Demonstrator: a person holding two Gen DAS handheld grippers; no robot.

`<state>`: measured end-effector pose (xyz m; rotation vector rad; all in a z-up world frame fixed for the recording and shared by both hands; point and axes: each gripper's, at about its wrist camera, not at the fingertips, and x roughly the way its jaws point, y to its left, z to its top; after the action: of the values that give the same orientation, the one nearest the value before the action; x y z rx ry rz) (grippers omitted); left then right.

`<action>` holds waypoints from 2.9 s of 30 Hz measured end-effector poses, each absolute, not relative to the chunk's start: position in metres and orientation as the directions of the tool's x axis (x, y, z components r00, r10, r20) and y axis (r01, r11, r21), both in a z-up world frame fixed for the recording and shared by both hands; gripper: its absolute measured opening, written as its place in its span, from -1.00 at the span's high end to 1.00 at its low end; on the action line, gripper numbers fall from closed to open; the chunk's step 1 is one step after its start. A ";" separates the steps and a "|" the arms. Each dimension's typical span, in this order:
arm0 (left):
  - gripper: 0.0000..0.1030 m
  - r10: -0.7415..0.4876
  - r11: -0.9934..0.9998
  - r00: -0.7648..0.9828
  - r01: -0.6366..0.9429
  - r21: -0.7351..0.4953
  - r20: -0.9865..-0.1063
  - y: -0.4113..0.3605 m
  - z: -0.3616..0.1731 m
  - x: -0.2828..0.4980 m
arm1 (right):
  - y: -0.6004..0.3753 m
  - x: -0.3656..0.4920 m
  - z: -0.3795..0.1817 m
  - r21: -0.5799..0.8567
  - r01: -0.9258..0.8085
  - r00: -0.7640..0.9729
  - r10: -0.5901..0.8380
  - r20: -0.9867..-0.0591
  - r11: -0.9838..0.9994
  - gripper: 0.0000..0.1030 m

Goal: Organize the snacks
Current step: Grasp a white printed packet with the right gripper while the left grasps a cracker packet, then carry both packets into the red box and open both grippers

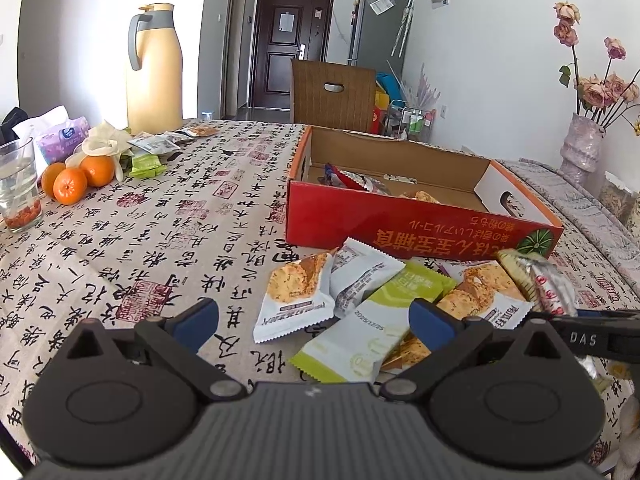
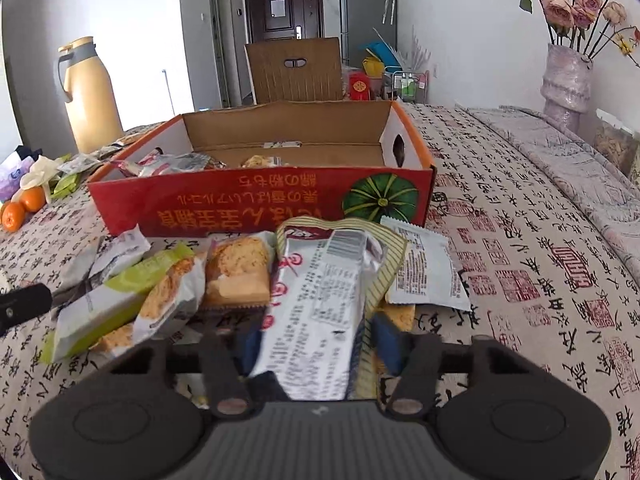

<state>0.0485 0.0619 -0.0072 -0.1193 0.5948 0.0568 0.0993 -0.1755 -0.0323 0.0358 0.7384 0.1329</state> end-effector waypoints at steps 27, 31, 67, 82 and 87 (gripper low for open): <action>-0.99 0.066 0.987 0.748 -0.147 -0.068 -0.660 0.083 -0.016 0.110 | -0.230 0.086 0.001 0.193 -0.075 0.845 0.165 -0.508 0.978 0.25; -0.78 0.034 0.984 0.734 -0.143 -0.106 -0.679 0.086 -0.022 0.122 | -0.232 0.087 -0.002 0.197 -0.069 0.843 0.163 -0.512 0.978 0.25; 0.16 -0.030 0.989 0.799 -0.061 -0.132 -0.600 0.076 0.003 0.108 | -0.230 0.086 -0.004 0.204 -0.094 0.841 0.187 -0.508 0.974 0.25; 0.16 -0.035 0.999 0.880 0.021 -0.036 -0.474 0.028 0.055 0.139 | -0.218 0.136 0.033 0.184 -0.168 0.881 0.231 -0.412 0.969 0.25; 0.16 -0.023 0.999 0.889 0.031 0.010 -0.458 0.011 0.067 0.162 | -0.217 0.172 0.043 0.213 -0.191 0.877 0.265 -0.402 0.958 0.25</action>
<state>0.1622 0.0113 0.0668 0.0173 0.4750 -0.0276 0.1724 -0.2171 0.0428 0.1696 0.4422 0.2391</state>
